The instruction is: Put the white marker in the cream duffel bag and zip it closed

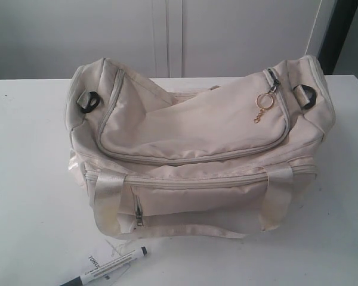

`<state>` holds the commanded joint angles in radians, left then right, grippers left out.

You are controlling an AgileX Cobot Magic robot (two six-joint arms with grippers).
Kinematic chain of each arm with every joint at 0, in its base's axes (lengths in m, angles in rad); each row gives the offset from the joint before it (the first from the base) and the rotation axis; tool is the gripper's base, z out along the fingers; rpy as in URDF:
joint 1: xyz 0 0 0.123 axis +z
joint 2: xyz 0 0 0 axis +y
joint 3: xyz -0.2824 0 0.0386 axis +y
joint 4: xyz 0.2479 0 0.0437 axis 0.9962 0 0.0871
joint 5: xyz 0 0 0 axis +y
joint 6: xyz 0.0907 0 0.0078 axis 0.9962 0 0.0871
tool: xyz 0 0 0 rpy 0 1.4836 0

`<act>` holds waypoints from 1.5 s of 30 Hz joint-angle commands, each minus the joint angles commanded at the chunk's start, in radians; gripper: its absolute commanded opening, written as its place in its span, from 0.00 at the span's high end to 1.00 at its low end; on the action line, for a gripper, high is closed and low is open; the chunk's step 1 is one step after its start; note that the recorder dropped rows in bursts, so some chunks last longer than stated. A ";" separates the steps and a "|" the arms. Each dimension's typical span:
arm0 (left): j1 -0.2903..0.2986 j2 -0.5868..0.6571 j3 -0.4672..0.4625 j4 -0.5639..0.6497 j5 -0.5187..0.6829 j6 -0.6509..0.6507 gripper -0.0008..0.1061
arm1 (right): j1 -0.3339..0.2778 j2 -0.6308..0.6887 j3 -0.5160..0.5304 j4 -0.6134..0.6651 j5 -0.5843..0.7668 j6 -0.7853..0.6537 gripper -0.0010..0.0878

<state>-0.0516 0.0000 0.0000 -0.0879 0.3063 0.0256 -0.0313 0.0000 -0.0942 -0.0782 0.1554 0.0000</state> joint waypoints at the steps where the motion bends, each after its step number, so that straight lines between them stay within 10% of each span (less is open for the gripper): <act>1: 0.000 0.000 0.000 0.000 0.000 0.000 0.99 | 0.000 0.000 0.000 0.000 0.000 0.000 0.99; 45: 0.000 0.000 0.000 0.000 0.000 0.000 0.99 | 0.000 0.000 0.000 0.000 -0.309 0.000 0.99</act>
<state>-0.0516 0.0000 0.0000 -0.0879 0.3063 0.0256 -0.0313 0.0000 -0.0942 -0.0782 -0.1531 0.0000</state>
